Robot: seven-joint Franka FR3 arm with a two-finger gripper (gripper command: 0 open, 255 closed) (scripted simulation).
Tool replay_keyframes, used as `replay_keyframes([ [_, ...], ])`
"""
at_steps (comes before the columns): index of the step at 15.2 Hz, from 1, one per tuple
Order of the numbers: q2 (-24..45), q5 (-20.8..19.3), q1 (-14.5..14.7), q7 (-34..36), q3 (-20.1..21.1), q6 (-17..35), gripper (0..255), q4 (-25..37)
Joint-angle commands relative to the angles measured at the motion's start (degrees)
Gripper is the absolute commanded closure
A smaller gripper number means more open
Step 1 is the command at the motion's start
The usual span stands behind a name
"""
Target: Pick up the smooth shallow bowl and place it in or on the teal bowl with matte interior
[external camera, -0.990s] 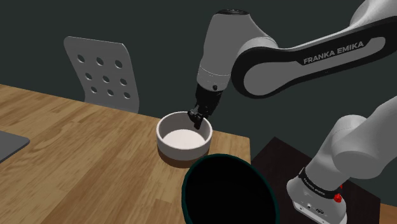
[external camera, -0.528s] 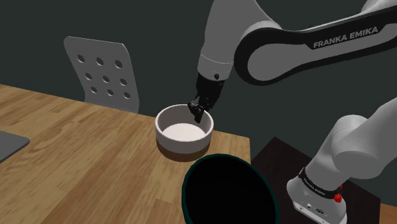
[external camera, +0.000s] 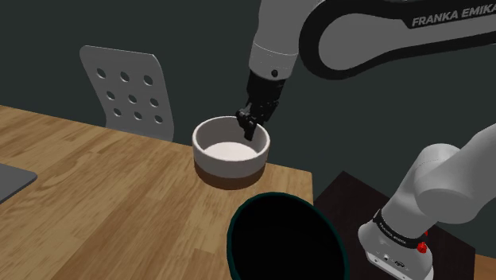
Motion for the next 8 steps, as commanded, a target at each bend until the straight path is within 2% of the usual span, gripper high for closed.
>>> replay_keyframes([
  [1,-0.02,-0.1,-0.08,0.01,-0.14,-1.48,255,1.49],
  [8,0.08,-0.42,-0.33,0.0,-0.64,-6.84,255,6.93],
])
